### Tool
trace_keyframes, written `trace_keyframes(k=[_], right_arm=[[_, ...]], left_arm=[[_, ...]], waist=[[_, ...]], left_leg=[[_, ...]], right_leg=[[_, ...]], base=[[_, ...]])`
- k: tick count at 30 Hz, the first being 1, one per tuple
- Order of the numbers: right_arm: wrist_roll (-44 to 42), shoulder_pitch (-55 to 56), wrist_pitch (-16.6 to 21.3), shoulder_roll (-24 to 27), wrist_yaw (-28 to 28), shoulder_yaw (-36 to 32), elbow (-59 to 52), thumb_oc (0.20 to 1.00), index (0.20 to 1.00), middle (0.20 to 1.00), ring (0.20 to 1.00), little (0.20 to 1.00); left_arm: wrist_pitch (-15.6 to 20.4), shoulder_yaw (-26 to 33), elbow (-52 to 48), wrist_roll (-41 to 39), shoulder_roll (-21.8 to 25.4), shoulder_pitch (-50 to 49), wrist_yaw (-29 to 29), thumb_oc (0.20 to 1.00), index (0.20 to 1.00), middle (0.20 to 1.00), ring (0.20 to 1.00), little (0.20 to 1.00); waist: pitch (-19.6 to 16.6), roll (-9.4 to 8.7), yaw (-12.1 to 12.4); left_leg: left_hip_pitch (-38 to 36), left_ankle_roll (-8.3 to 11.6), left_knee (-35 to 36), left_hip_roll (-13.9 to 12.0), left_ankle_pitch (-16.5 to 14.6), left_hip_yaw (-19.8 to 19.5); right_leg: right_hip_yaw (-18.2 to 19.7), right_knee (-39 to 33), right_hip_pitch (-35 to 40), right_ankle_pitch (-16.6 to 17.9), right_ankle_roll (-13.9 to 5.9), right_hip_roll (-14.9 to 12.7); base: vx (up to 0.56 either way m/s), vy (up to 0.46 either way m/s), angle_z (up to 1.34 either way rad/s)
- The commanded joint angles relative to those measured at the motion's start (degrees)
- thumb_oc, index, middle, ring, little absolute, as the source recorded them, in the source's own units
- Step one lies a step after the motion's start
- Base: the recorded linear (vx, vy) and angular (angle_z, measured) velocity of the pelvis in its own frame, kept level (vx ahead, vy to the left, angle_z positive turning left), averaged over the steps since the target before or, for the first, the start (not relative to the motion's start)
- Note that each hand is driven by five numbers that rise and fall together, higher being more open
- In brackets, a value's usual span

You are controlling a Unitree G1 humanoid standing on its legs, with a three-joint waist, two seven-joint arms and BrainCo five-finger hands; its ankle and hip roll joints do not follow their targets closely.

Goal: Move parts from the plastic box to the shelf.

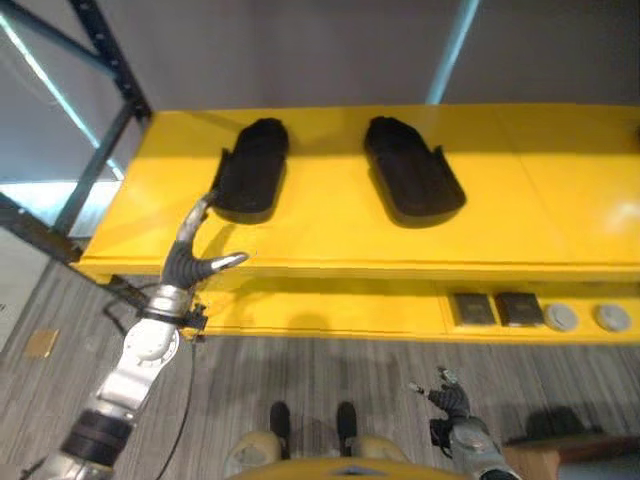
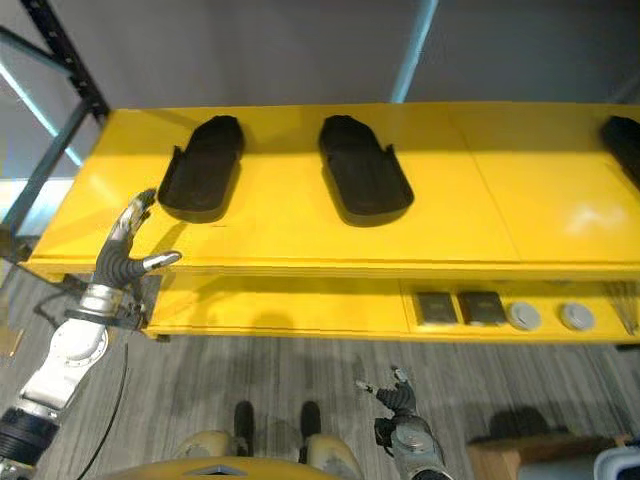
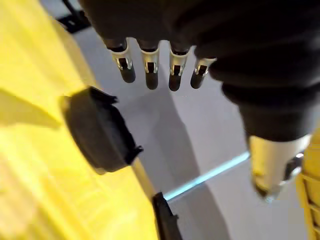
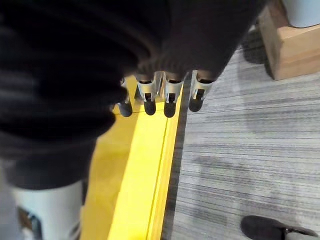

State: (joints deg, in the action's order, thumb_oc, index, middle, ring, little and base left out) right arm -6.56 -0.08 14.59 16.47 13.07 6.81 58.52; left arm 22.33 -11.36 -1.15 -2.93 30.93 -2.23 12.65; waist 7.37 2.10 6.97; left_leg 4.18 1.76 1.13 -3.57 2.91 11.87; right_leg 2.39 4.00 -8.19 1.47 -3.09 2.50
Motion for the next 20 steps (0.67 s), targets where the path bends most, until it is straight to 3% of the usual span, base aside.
trace_keyframes(k=[1,2,5,7,11,12,14,20], right_arm=[[2.4,0.3,-0.1,1.5,1.2,1.8,1.7,1.000,1.000,1.000,1.000,1.000],[2.1,0.4,-0.3,3.0,1.8,0.6,3.8,1.000,1.000,1.000,1.000,1.000],[-0.4,0.3,-0.3,3.5,2.1,-1.6,5.9,1.000,1.000,1.000,1.000,1.000],[-2.0,0.8,-0.4,3.2,1.9,-2.9,7.2,1.000,1.000,1.000,1.000,1.000],[-2.9,2.3,-0.8,2.5,0.9,-4.0,9.4,1.000,1.000,1.000,1.000,1.000],[-2.9,3.2,-1.2,2.0,0.3,-4.0,10.9,1.000,1.000,1.000,1.000,1.000],[-2.3,3.5,-1.7,1.6,0.0,-3.4,12.2,1.000,1.000,1.000,1.000,1.000],[1.0,2.7,-3.0,0.3,-1.0,-0.2,13.7,1.000,1.000,1.000,1.000,1.000]], left_arm=[[1.6,-0.7,0.3,4.0,2.3,2.7,1.6,1.000,1.000,1.000,1.000,1.000],[1.1,-2.3,4.8,5.3,1.8,3.0,1.1,1.000,1.000,1.000,1.000,1.000],[0.2,-4.4,10.3,7.3,1.4,2.9,0.0,1.000,1.000,1.000,1.000,1.000],[-0.7,-4.4,14.7,7.7,0.7,2.3,-0.5,1.000,1.000,1.000,1.000,1.000],[-2.9,-3.4,26.6,8.6,-2.6,2.6,0.4,1.000,1.000,1.000,1.000,1.000],[-3.8,-3.0,35.3,8.3,-5.1,3.6,1.0,1.000,1.000,1.000,1.000,1.000],[-4.9,-2.1,43.6,7.6,-6.5,4.8,1.0,1.000,1.000,1.000,1.000,1.000],[-8.2,0.3,60.2,4.5,-8.6,6.9,-0.2,1.000,1.000,1.000,1.000,1.000]], waist=[[-1.3,-2.97,0.1],[0.3,-2.44,-0.5],[0.7,-2.39,-1.6],[-0.1,-2.19,-2.4],[-2.4,-0.91,-4.8],[-3.5,0.37,-6.4],[-4.1,0.88,-7.4],[-3.9,-0.13,-7.6]], left_leg=[[2.3,1.82,-6.6,-0.5,-8.3,-0.1],[4.8,2.46,-12.2,0.5,-10.8,-3.2],[5.0,1.84,-20.0,2.7,-15.7,-3.8],[3.3,1.40,-21.3,3.2,-17.4,-3.3],[-3.2,1.35,-17.6,3.2,-18.8,-1.8],[-7.7,1.33,-10.8,2.5,-18.2,-0.5],[-8.8,1.43,-7.3,2.3,-17.3,0.6],[-7.6,0.72,-7.1,3.3,-16.8,0.9]], right_leg=[[2.7,1.4,2.9,-9.0,-8.83,-5.3],[1.7,2.5,2.0,-9.1,-7.64,-5.4],[1.2,3.9,0.5,-8.3,-7.07,-5.8],[1.5,4.3,0.1,-8.2,-6.82,-5.5],[0.9,4.9,-0.4,-8.0,-7.04,-4.5],[0.4,5.4,-0.9,-8.1,-7.43,-3.7],[0.1,5.7,-1.6,-7.6,-7.98,-3.6],[1.9,5.8,-2.4,-6.2,-8.84,-3.5]], base=[[-0.33,-0.213,0.34],[-0.30,-0.128,0.33],[-0.23,-0.063,0.50],[-0.07,0.012,0.04],[-0.02,0.082,-0.06],[-0.05,0.176,0.04],[-0.10,0.162,0.11],[-0.07,0.106,-0.10]])
